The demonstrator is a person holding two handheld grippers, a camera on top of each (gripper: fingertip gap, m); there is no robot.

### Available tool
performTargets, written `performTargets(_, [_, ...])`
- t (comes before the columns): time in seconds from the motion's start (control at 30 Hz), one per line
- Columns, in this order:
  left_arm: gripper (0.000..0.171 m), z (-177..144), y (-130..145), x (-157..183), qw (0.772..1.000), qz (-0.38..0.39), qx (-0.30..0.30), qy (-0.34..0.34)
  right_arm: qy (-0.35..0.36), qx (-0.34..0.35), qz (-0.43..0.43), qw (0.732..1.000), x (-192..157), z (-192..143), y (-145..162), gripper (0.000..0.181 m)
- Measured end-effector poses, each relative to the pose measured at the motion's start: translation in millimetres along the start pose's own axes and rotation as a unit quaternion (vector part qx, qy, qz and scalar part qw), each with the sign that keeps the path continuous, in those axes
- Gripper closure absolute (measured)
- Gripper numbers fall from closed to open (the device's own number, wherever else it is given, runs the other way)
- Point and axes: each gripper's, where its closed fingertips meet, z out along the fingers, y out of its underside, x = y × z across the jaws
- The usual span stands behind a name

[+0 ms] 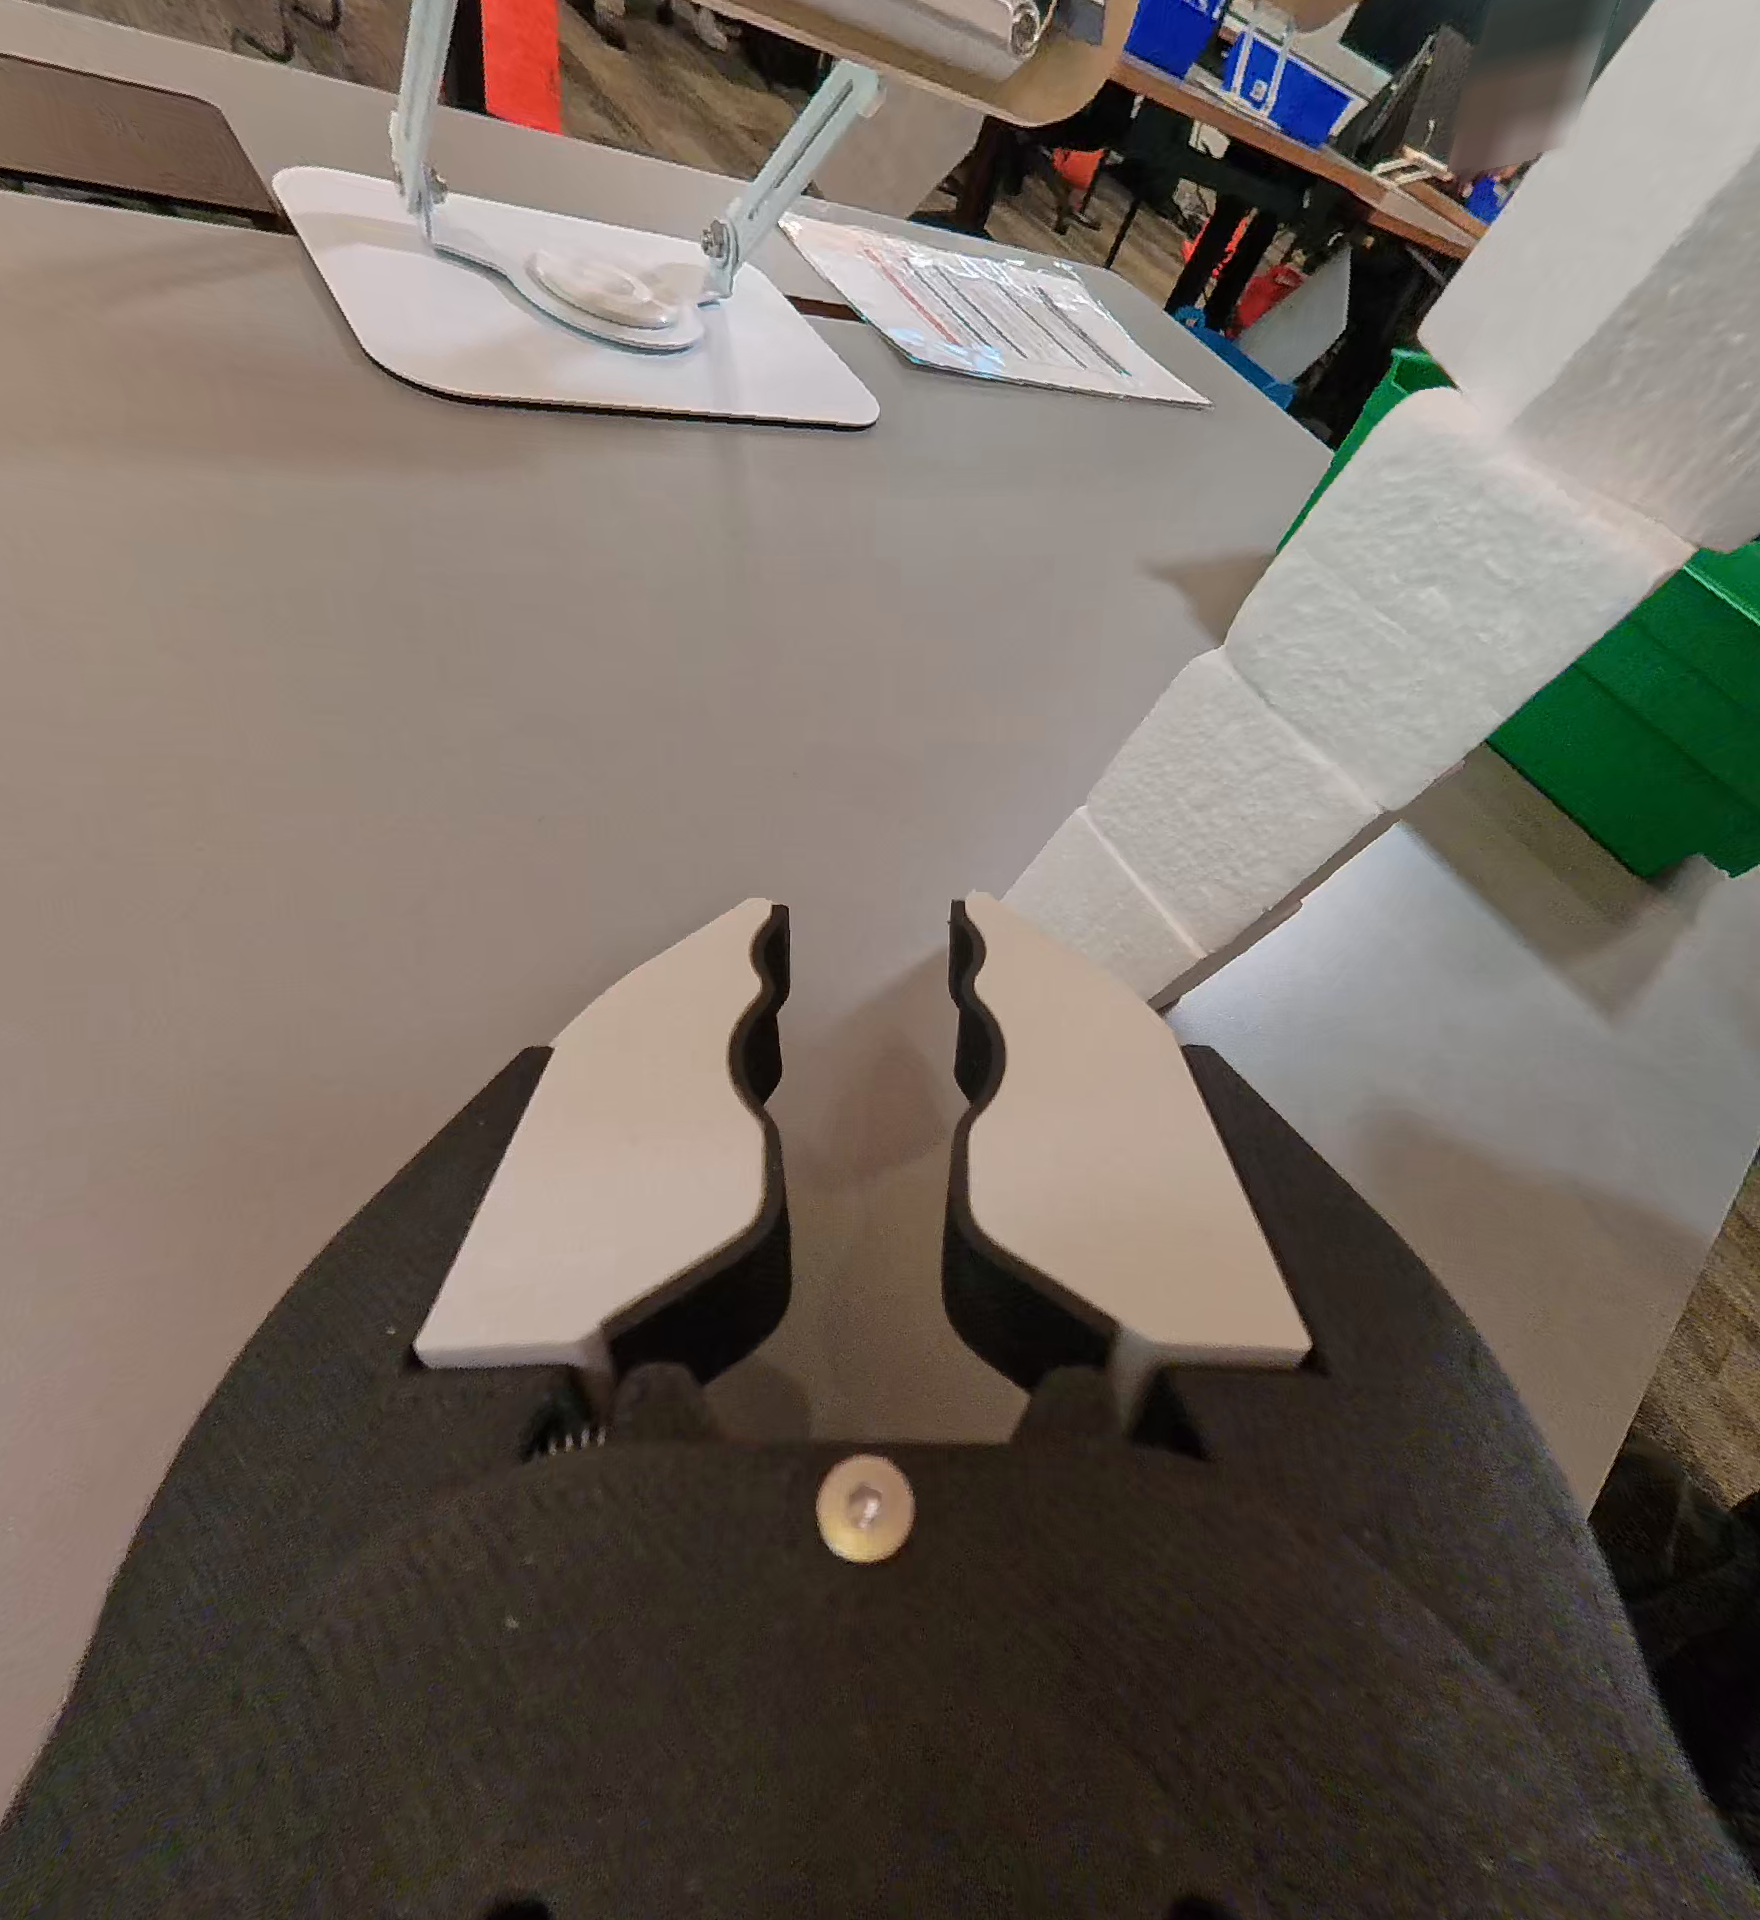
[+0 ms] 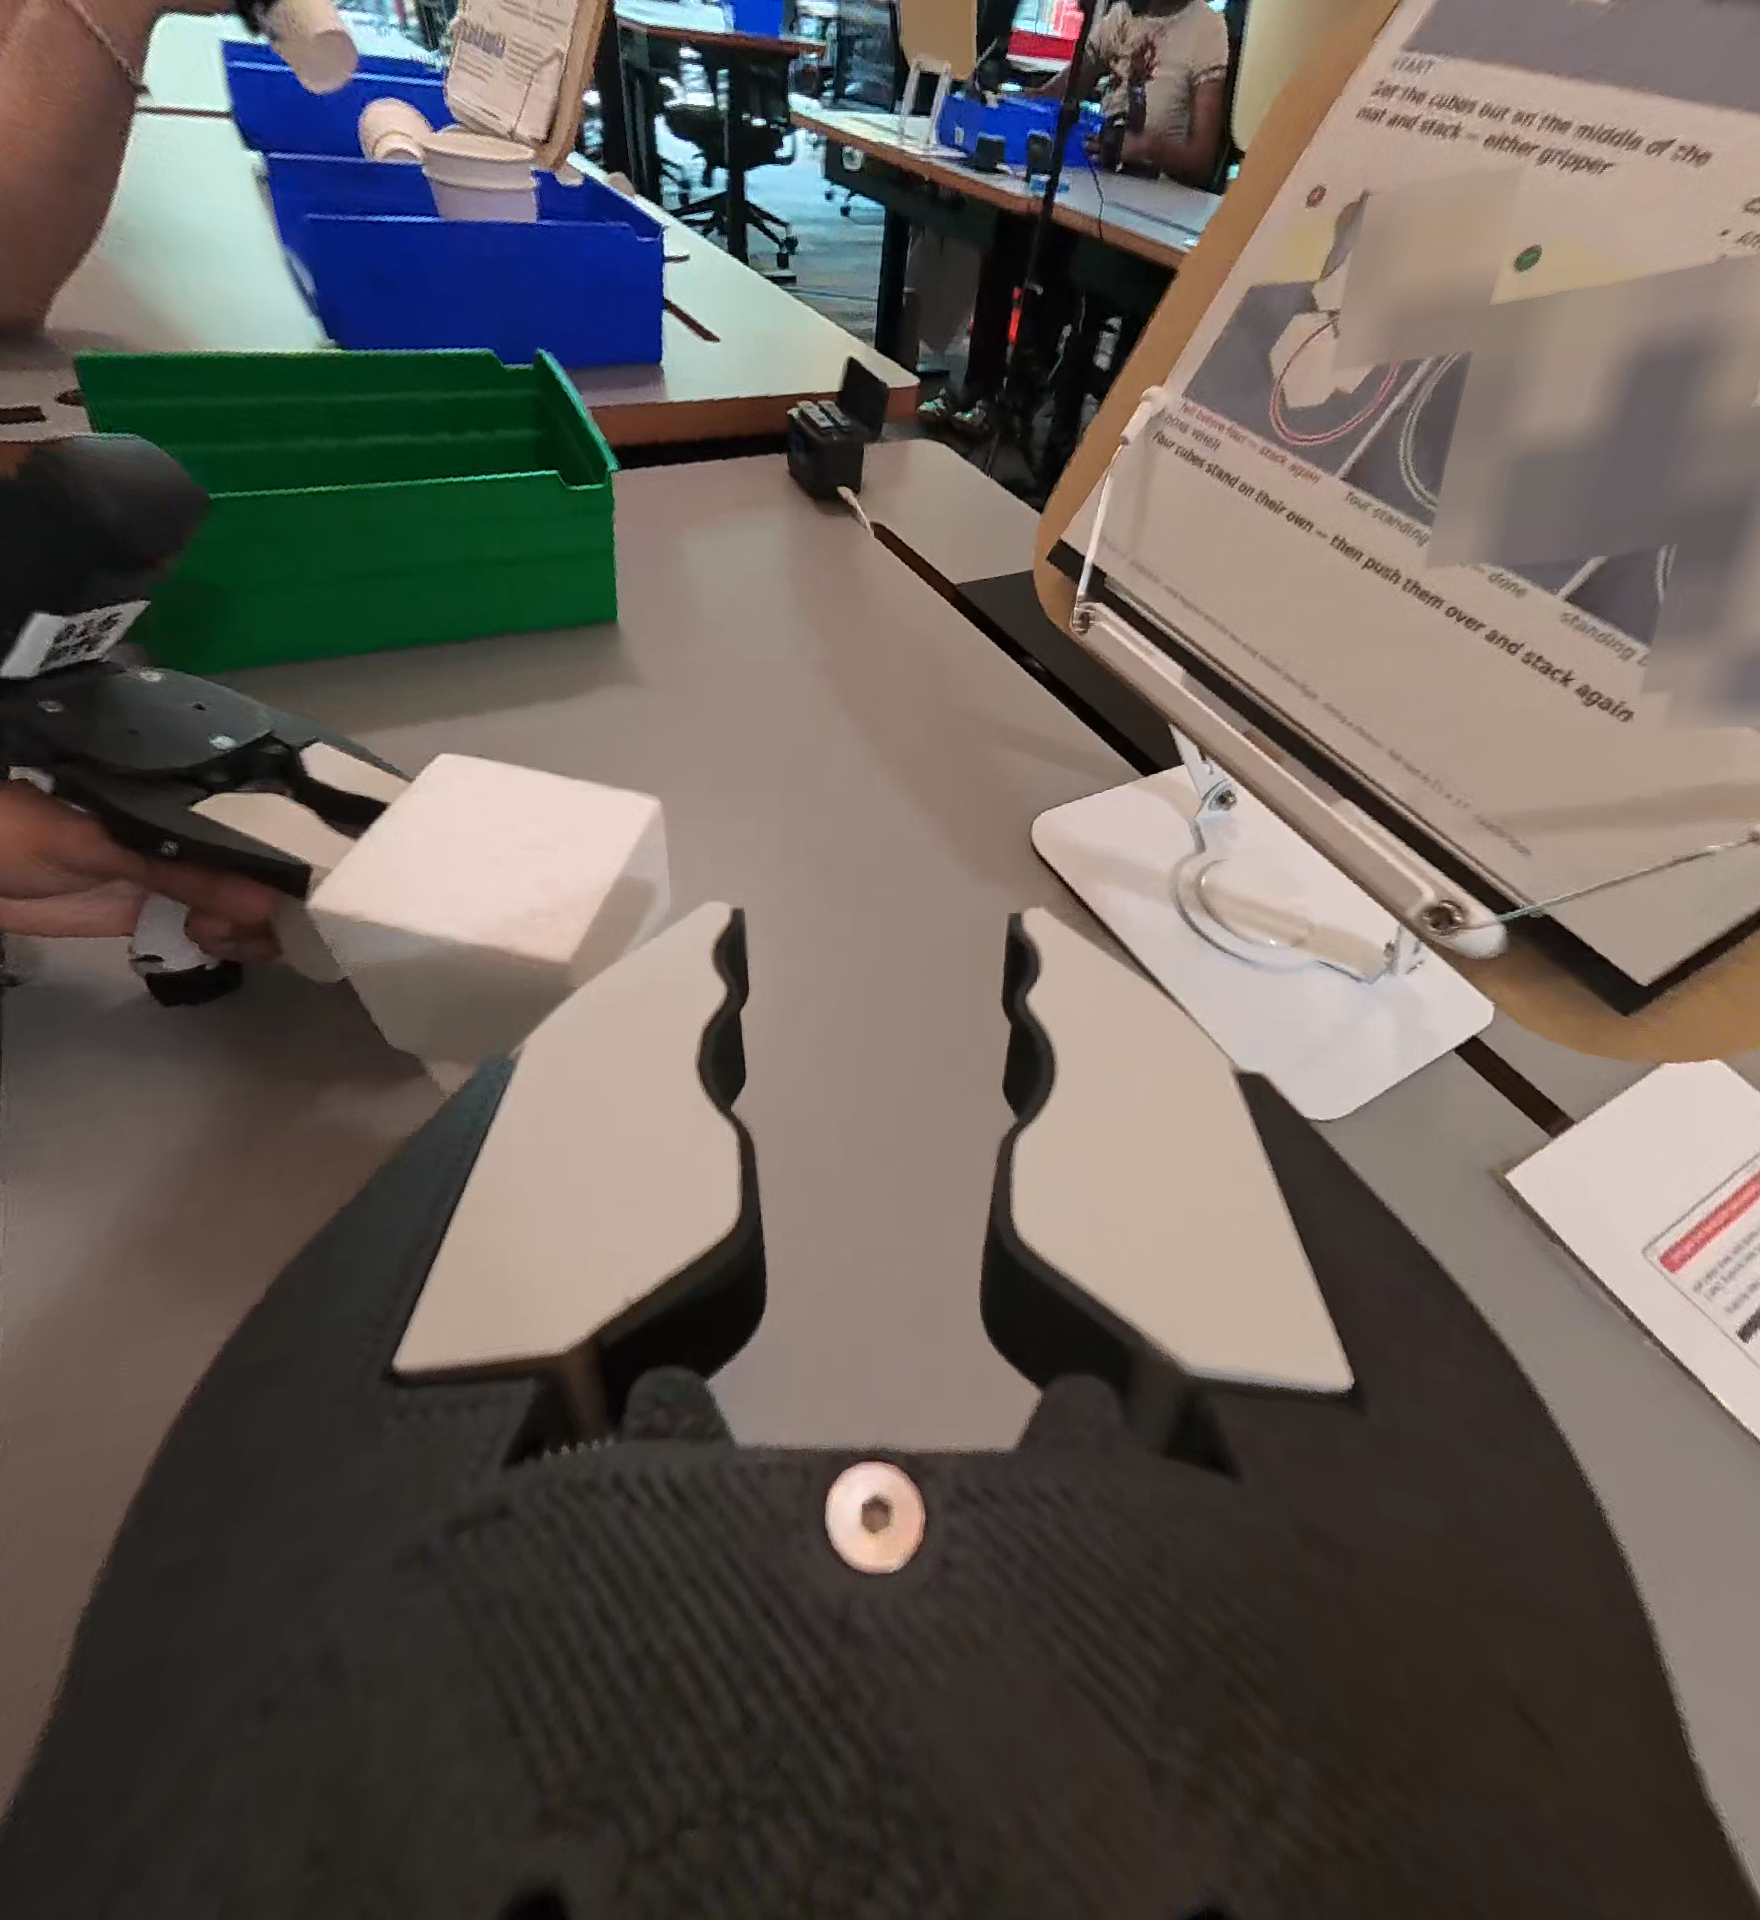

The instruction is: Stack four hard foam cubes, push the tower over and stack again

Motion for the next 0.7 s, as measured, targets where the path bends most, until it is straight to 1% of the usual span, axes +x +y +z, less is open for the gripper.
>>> performTargets(0.2, [0.142,0,0,1,1.0,0.0,0.0,0.003,-0.096,0.038,-0.049,0.993,-40,-5,-10,0.119])
performTargets(0.37, [0.142,0,1,2,1.0,0.0,-0.002,0.005,-0.161,0.069,-0.03,0.984,-55,-6,-9,0.109])
performTargets(0.47, [0.142,1,1,3,1.0,0.002,-0.003,0.005,-0.186,0.07,-0.019,0.98,-58,1,-1,0.103])
performTargets(0.57, [0.142,0,2,3,1.0,0.005,-0.005,0.003,-0.211,0.055,-0.009,0.976,-64,9,9,0.097])
performTargets(0.7, [0.141,-3,4,0,1.0,0.002,-0.006,-0.001,-0.232,0.046,-0.012,0.972,-70,20,15,0.096])
